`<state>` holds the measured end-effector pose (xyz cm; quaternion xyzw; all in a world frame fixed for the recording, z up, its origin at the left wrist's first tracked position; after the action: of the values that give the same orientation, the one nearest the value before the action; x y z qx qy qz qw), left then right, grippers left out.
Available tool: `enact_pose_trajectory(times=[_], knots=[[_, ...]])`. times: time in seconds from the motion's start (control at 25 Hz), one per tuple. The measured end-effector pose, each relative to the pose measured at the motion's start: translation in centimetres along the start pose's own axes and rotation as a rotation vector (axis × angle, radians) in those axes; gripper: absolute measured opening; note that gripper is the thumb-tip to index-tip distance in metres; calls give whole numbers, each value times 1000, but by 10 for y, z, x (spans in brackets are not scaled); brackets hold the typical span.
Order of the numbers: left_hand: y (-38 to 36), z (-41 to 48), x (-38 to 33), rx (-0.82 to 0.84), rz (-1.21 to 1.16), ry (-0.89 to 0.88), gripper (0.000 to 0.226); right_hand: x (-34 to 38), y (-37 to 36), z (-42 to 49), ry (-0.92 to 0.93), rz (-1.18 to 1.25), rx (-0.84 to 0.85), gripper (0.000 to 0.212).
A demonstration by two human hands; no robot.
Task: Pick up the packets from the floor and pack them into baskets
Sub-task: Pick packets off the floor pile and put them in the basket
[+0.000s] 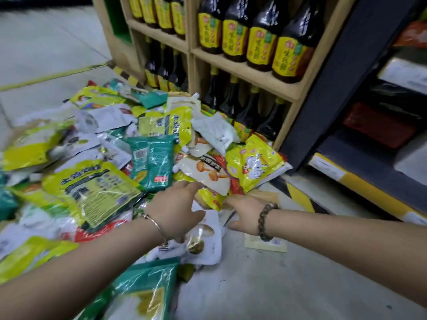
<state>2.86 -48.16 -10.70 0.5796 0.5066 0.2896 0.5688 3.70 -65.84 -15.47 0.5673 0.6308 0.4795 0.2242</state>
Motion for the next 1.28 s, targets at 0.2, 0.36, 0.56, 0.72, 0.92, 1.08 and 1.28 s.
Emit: enact_pose_trajectory(times=[0.2,0.36,0.56,0.72,0.92,1.08,1.28], knots=[[-20,-13,47,85,-62,179,57,52,-41,66,61,-8,100,103],[-49,-44,67,64,-210,316,47,62,-69,77,-51,-95,66,116],[-81,-90,77,33,-535,457,29,41,-77,72,-95,277,-76,61],[-91,-104,74,-113,-1040,691,25,28,-69,55,-120,729,-115,38],[-98,-94,50,-98,-1477,734,42,46,-16,41,-76,1197,-345,14],[-96,-92,45,-149,-1737,665,48,90,-42,23,-80,1384,-194,16],[-85,-113,77,-293,-1382,791,24,95,-98,25,-299,1514,-160,28]])
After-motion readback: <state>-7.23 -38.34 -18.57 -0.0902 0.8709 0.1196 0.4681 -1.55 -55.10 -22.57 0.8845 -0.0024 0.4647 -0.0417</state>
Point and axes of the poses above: each hand's wrist, its own z-axis towards the middle knuckle, its own y-axis out of the back of the hand, x = y × z, the point moved 2 cm from there along z, towards the middle knuckle, and after that the axes turned 6 degrees about z, right-handed, at the moved point
